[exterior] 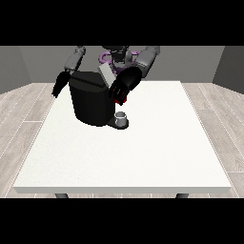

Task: Insert the coffee pod into the coffee machine and close the lid

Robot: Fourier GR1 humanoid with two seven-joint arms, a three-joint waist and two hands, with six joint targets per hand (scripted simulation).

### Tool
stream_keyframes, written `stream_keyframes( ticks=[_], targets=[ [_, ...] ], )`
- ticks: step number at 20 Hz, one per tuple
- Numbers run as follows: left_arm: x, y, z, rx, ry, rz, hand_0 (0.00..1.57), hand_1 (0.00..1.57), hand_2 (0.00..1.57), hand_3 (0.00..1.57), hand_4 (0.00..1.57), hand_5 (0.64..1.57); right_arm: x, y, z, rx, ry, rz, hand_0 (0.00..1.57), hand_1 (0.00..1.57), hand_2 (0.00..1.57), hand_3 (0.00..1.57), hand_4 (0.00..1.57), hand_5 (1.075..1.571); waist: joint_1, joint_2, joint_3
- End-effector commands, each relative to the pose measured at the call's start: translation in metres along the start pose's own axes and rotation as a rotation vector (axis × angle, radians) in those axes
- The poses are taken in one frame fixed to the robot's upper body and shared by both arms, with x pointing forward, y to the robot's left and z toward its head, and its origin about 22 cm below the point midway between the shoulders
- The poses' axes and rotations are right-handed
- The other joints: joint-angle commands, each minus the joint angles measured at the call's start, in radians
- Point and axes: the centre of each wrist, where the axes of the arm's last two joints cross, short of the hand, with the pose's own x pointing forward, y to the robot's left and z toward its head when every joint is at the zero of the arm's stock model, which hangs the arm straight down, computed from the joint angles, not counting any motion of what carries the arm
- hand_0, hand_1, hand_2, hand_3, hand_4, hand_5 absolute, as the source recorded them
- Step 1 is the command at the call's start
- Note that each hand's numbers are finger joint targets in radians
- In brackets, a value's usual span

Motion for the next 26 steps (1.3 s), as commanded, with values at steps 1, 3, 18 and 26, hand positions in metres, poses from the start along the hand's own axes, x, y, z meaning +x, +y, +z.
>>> stream_keyframes(
  ticks=[1, 3, 18, 26],
  targets=[
    [0.005, -0.001, -0.003, 0.03, 0.001, -0.018, 0.0, 0.0, 0.57, 0.47, 0.0, 1.571, 0.003, -0.008, -0.011, -0.046, 0.022, 0.007, 0.0, 0.0, 0.0, 0.0, 0.2, 1.571, 0.033, 0.017, -0.0013],
    [-0.004, 0.011, 0.001, 0.033, 0.014, -0.016, 0.0, 0.0, 0.53, 0.44, 0.0, 1.571, -0.004, 0.005, 0.003, -0.013, 0.007, 0.024, 0.0, 0.0, 0.0, 0.0, 0.15, 1.571, 0.011, 0.002, -0.0013],
    [0.006, -0.116, 0.017, -0.223, -0.019, 0.166, 0.0, 0.0, 0.18, 0.0, 0.0, 1.571, -0.085, -0.045, 0.036, -0.116, 0.285, -0.022, 0.0, 0.0, 0.0, 0.0, 0.0, 1.571, 0.213, -0.258, -0.0013],
    [0.014, -0.264, 0.081, -0.107, 0.112, 1.059, 0.0, 0.0, 0.0, 0.0, 0.41, 1.571, -0.133, -0.044, 0.103, -0.166, 0.47, -0.007, 0.0, 0.0, 0.0, 0.0, 0.0, 1.571, 0.364, -0.486, -0.0061]
  ],
)
